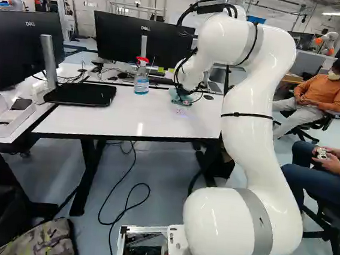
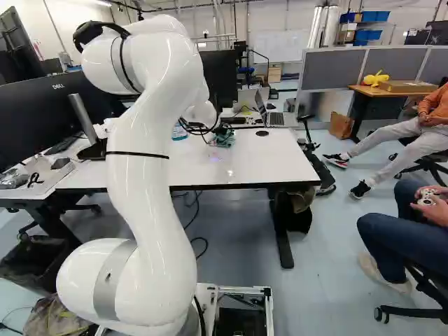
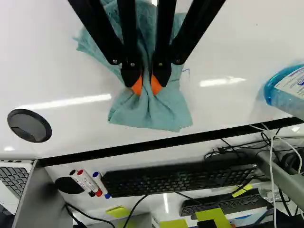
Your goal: Clean the table with the green towel
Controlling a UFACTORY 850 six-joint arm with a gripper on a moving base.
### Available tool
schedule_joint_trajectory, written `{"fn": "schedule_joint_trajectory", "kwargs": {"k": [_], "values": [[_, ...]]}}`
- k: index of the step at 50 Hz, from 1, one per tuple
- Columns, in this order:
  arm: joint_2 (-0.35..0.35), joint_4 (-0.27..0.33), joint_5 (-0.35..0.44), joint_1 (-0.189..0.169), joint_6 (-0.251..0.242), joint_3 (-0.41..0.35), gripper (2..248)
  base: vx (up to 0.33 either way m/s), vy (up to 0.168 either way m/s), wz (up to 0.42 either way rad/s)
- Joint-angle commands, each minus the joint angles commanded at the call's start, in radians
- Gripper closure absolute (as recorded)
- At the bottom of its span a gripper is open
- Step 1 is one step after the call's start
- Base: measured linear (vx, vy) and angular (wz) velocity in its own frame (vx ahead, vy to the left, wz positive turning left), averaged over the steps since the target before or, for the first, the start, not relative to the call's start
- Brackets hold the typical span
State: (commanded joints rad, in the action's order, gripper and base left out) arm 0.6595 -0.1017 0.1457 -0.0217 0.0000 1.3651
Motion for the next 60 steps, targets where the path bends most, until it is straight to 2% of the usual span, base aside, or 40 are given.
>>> {"fn": "schedule_joint_trajectory", "kwargs": {"k": [60], "values": [[0.000,0.000,-0.028,0.000,0.000,0.000,209,0.000,0.000,0.000]]}}
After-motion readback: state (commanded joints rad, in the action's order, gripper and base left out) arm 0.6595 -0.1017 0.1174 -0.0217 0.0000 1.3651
